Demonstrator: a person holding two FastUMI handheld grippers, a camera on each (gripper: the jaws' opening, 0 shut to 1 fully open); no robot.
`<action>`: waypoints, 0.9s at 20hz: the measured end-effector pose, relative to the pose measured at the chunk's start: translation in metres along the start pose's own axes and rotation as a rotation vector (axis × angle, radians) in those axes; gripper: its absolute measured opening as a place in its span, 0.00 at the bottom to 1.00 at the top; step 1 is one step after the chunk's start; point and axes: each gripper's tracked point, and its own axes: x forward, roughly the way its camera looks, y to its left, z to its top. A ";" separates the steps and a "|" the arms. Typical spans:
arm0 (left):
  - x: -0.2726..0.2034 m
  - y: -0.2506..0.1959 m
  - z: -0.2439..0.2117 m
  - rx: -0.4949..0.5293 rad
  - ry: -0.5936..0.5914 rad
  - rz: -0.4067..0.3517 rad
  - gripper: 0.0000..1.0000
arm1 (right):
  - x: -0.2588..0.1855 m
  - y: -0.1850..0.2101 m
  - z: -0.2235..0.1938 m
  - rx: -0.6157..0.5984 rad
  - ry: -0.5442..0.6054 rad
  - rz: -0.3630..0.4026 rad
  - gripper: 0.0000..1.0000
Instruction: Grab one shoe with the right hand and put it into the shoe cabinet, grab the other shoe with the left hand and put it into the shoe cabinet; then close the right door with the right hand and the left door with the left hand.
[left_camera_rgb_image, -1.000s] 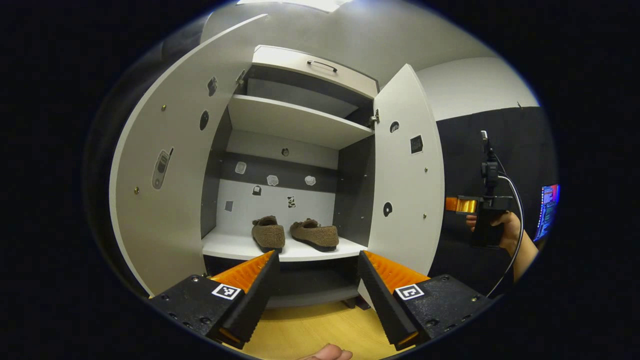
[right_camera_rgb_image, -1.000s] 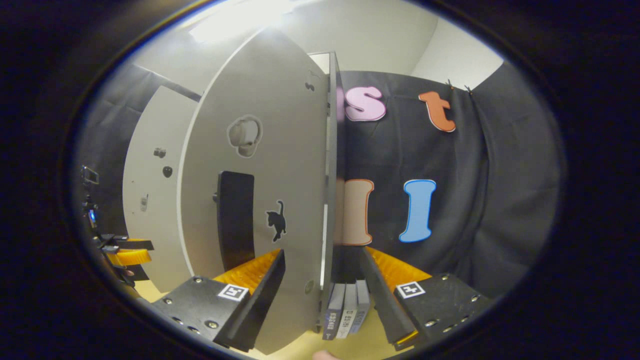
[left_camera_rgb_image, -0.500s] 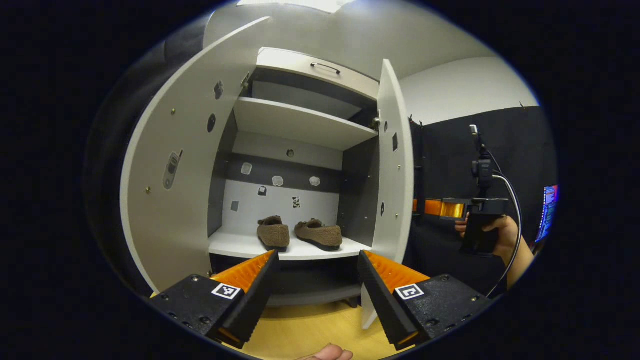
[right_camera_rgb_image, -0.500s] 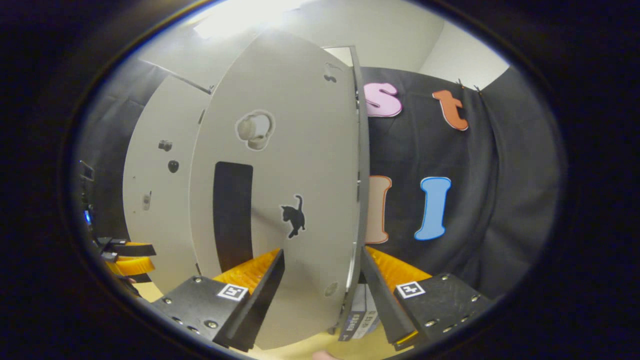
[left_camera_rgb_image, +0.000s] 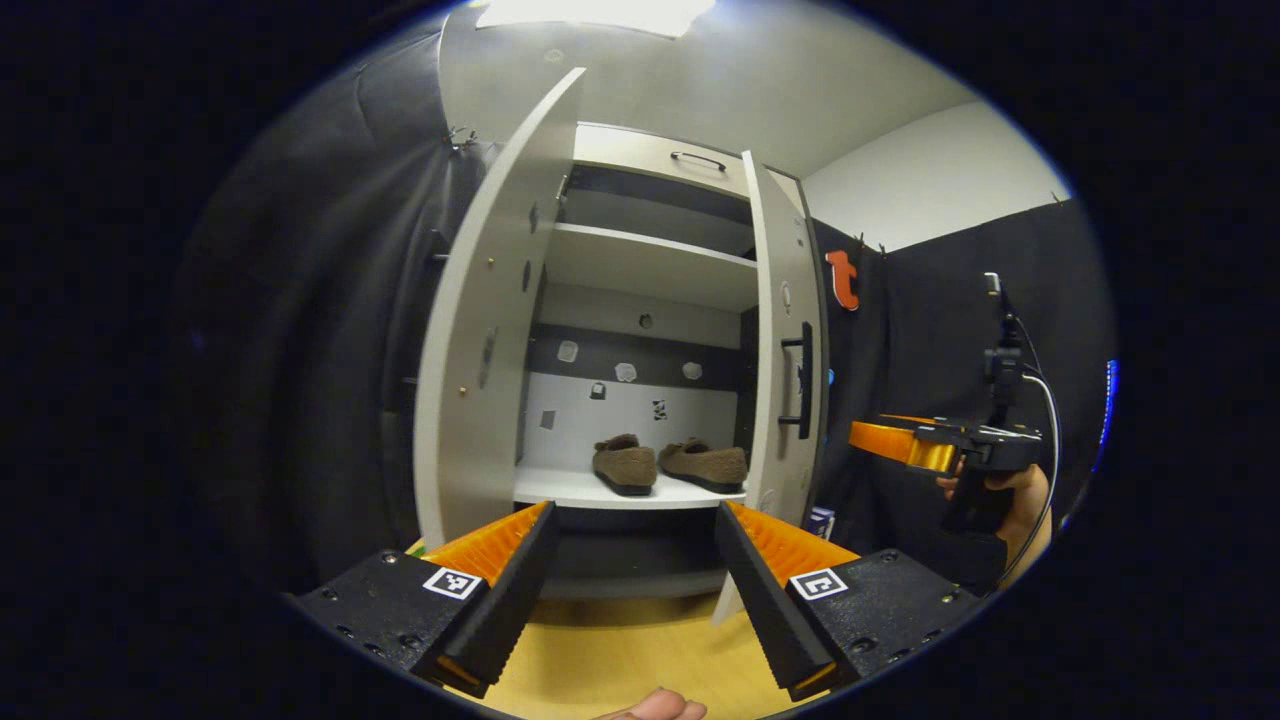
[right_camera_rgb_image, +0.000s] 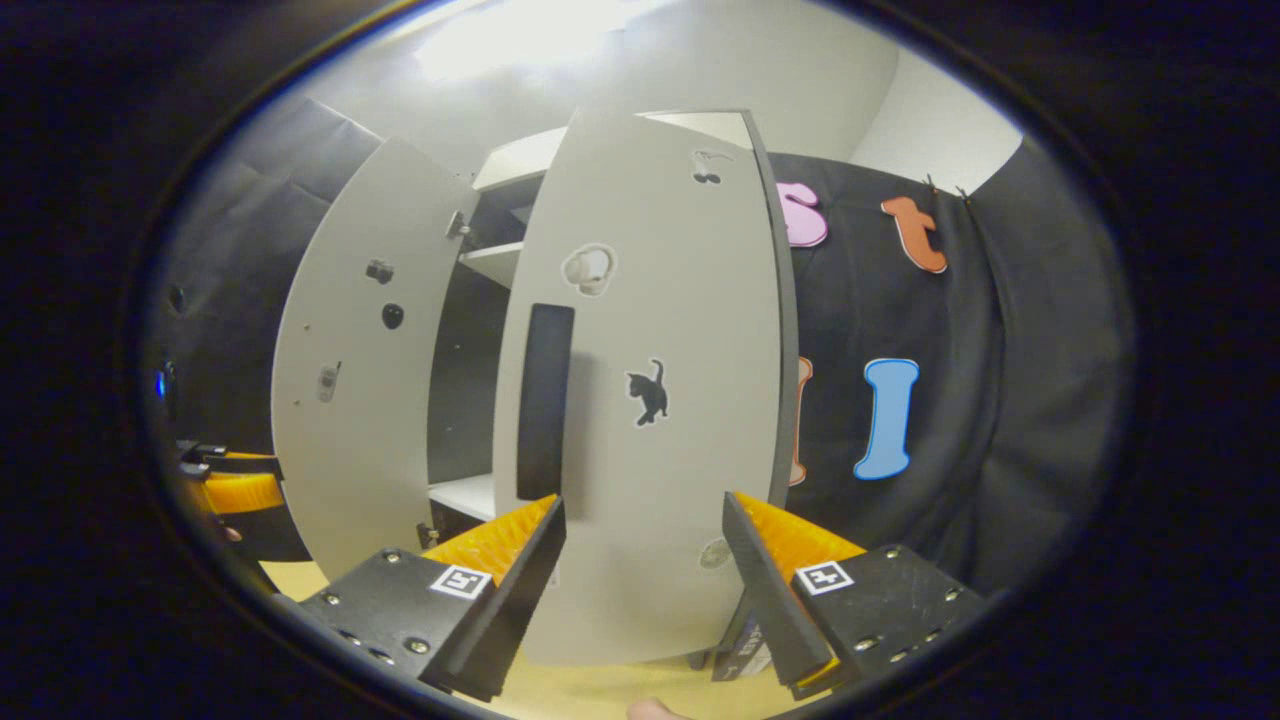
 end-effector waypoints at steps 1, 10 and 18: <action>-0.005 0.009 0.003 0.012 -0.009 0.024 0.92 | -0.010 -0.001 -0.002 0.003 -0.003 -0.012 0.95; -0.041 0.077 0.012 0.073 -0.042 0.154 0.96 | -0.111 -0.032 -0.043 0.020 -0.014 -0.155 0.93; -0.038 0.154 0.042 0.085 -0.112 0.265 0.93 | -0.191 -0.071 -0.088 0.152 0.021 -0.202 0.96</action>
